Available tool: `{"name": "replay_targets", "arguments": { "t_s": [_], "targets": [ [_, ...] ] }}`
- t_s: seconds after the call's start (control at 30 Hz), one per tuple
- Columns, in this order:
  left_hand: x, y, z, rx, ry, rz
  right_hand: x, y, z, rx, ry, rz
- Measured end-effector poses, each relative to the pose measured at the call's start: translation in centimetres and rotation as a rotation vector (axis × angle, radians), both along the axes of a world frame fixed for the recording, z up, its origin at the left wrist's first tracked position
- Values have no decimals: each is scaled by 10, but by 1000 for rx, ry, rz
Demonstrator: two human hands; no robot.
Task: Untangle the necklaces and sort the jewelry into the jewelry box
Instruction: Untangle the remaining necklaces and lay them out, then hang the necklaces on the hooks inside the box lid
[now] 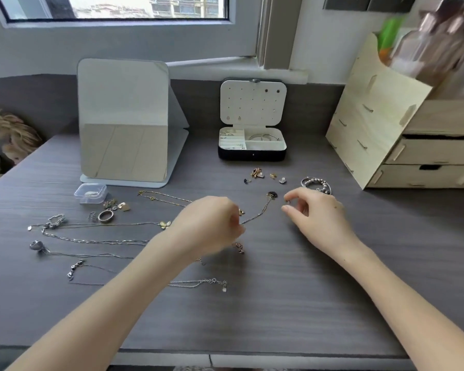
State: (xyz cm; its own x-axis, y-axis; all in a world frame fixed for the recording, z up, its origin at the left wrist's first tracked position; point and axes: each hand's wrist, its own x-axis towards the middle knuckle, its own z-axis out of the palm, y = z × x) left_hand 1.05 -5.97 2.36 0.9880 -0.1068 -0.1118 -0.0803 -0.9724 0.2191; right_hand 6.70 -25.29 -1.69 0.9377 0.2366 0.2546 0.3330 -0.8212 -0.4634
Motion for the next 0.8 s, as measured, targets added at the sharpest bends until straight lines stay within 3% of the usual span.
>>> {"name": "replay_targets", "arguments": {
  "t_s": [0.27,0.53,0.67,0.8],
  "targets": [
    [10,-8,-12,100,101,-46,37,20,5,-122,-6,16],
    [18,14,-5,71,229,-120,43,14,1,-120,8,-11],
    [29,21,2,52,234,-134,51,-6,9,13,-2,-58],
    [47,30,11,6,121,-75,65,-36,19,118,-54,-185]
  ]
}}
